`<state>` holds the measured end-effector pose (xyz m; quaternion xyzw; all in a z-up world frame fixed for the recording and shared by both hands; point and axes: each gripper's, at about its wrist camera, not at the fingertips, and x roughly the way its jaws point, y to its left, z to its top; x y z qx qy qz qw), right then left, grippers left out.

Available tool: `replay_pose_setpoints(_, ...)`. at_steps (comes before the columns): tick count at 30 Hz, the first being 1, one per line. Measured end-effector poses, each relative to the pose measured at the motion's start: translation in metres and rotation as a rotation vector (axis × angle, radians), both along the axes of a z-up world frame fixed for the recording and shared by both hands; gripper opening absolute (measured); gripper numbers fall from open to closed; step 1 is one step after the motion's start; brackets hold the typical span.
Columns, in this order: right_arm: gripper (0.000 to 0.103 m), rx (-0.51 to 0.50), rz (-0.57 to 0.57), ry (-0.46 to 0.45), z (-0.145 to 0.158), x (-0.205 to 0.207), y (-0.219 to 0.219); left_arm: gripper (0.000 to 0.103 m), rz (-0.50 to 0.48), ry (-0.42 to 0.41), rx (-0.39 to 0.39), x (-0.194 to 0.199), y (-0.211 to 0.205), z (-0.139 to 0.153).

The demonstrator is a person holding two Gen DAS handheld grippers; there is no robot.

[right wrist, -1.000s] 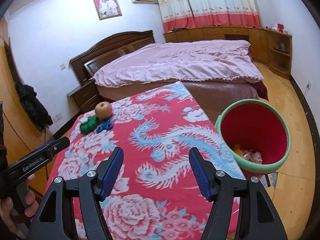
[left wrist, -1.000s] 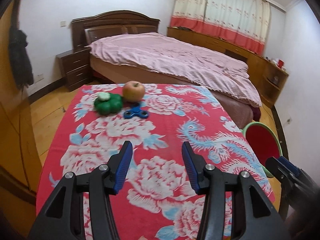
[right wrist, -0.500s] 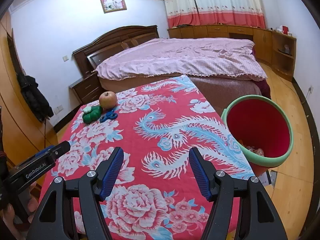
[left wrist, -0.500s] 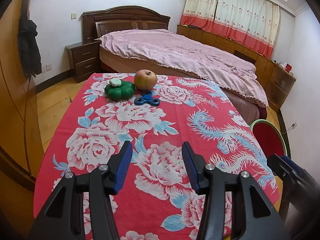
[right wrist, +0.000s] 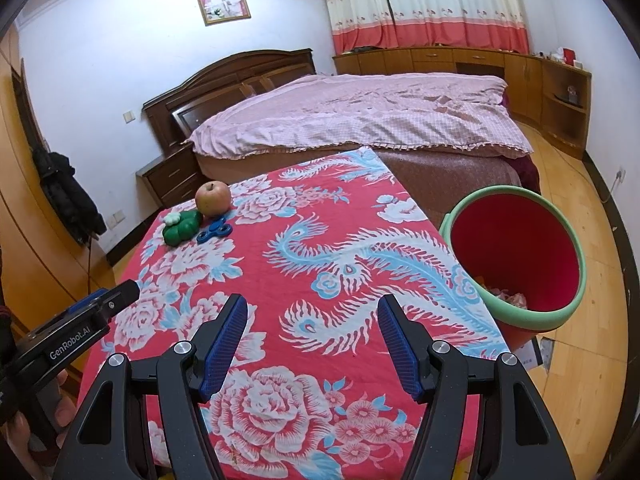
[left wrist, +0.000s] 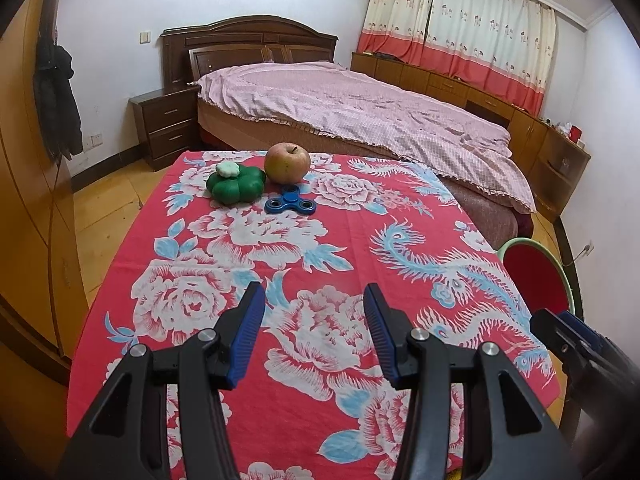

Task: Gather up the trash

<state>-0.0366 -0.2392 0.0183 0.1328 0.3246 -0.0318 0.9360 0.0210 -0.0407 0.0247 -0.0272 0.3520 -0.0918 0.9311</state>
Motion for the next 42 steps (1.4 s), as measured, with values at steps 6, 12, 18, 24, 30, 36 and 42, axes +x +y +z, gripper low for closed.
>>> replay_pose_setpoints(6,0.069,0.001,0.0,0.0,0.0002,-0.0001,-0.0002,0.051,0.0,-0.002,-0.001,0.0001,0.0002,0.0004)
replay_pose_setpoints(12,0.069,0.001,0.0,-0.001,0.0003,-0.0002,-0.0002,0.051,0.002,-0.003,-0.002,0.0007,0.0006,0.0012)
replay_pose_setpoints(18,0.069,0.001,0.001,-0.001,0.0012,-0.0003,0.0001,0.051,0.005,-0.004,-0.005,0.0013,0.0019,0.0026)
replay_pose_setpoints(24,0.069,0.002,0.002,-0.002,0.0018,-0.0004,0.0002,0.051,0.005,-0.004,-0.005,0.0014,0.002,0.0027)
replay_pose_setpoints(30,0.069,0.002,0.002,-0.003,0.0032,0.0006,0.001,0.051,0.005,-0.005,-0.005,0.0016,0.0021,0.0034)
replay_pose_setpoints(36,0.069,0.002,0.003,-0.004,0.0037,0.0007,0.0011,0.051,0.006,-0.004,-0.005,0.0014,0.0021,0.0034)
replay_pose_setpoints(42,0.069,0.003,0.003,-0.003,0.0062,0.0014,0.0022,0.051,0.007,-0.002,-0.006,0.0015,0.0024,0.0046)
